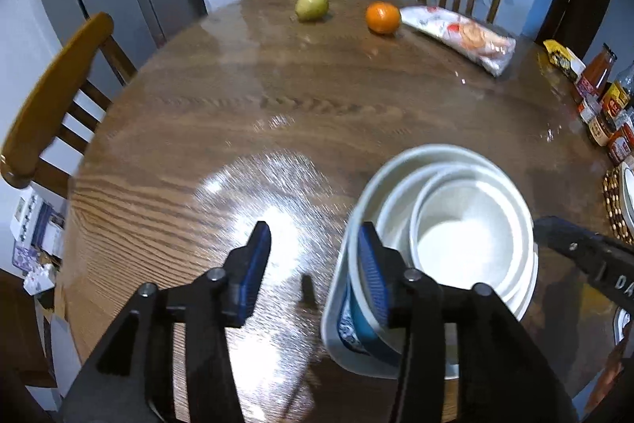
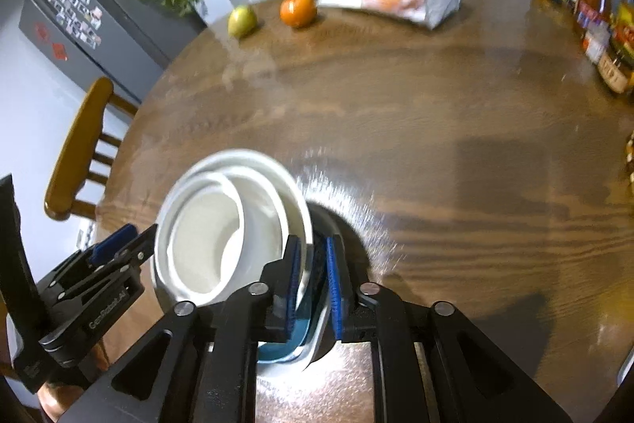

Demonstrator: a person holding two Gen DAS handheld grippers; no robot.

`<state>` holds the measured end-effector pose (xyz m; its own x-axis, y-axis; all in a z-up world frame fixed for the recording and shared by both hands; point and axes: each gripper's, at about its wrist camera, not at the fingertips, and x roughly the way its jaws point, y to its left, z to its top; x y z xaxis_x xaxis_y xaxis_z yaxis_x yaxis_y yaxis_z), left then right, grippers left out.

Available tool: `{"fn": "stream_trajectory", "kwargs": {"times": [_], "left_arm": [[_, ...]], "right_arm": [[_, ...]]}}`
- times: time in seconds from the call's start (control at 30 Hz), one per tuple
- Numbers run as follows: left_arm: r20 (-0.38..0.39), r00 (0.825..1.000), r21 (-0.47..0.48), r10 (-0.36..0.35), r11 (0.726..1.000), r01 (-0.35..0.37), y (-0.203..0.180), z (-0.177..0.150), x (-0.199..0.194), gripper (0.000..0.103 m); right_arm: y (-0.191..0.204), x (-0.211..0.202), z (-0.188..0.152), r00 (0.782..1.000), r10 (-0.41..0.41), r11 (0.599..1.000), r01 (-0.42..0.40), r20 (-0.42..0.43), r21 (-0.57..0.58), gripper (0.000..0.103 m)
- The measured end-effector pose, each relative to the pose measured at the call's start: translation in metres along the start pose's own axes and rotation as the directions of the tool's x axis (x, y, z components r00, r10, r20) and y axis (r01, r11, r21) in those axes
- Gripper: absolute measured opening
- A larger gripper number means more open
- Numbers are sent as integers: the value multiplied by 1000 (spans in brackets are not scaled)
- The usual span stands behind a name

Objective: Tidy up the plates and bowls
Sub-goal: 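Lower the white bowls into the teal dish and open both grippers, then withdraw both grippers from the stacked dishes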

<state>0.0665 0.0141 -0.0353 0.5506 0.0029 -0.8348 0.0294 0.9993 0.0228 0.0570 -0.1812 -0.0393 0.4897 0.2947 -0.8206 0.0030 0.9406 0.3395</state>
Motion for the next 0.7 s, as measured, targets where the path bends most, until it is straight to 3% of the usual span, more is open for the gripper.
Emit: {"fn": "stream_trajectory", "kwargs": {"times": [0.13, 0.27, 0.43, 0.57, 0.63, 0.7], "left_arm": [[32, 999, -9, 10, 1000, -9, 4, 2, -13, 47], [60, 998, -2, 10, 1000, -10, 3, 1, -25, 55], [98, 995, 8, 12, 1000, -13, -1, -3, -42, 65], [124, 992, 16, 6, 1000, -8, -3, -8, -54, 77], [136, 991, 22, 6, 1000, -9, -7, -12, -60, 77], [140, 990, 25, 6, 1000, -9, -8, -15, -64, 81]], "right_arm": [[2, -13, 2, 1000, 9, 1000, -9, 23, -9, 25], [7, -27, -2, 999, 12, 999, -10, 52, -38, 26], [15, -48, -10, 994, -8, 995, 19, 107, -103, 59], [22, -60, -18, 990, -10, 987, 33, 139, -159, 69], [26, -62, -24, 990, -2, 982, 28, 139, -185, 82], [28, -63, -30, 990, 5, 977, 25, 141, -210, 83]]}}
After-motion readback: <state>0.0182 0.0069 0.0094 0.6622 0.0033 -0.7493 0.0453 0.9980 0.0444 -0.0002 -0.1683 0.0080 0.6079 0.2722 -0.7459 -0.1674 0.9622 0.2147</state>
